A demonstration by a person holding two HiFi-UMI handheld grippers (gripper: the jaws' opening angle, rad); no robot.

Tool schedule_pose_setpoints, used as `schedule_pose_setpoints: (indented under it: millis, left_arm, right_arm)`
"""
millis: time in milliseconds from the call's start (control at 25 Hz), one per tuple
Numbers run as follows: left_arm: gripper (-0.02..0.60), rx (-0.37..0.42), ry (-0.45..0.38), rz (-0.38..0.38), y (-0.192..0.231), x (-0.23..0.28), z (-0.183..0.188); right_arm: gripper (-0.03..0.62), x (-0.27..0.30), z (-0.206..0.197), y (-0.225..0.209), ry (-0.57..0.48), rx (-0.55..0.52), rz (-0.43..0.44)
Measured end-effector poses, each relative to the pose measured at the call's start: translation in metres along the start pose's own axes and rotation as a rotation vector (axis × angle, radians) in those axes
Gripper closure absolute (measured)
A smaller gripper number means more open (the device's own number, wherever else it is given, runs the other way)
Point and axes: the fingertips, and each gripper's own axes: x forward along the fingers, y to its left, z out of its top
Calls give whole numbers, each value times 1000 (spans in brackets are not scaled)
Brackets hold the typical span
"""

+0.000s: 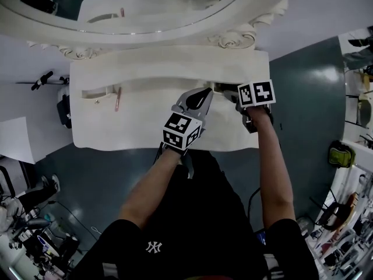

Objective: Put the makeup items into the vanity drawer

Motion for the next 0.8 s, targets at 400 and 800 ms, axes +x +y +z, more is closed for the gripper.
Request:
schedule_pose_setpoints:
  millis: [400,800]
  left_arm:
    - [581,1,6,14,0,3,-1]
    - [581,12,10,62,4,-14,-6]
  right_arm:
    - [434,-18,-6,-13,-103,-43,-103]
    - [510,-12,-3,-3,-157,-135,-90]
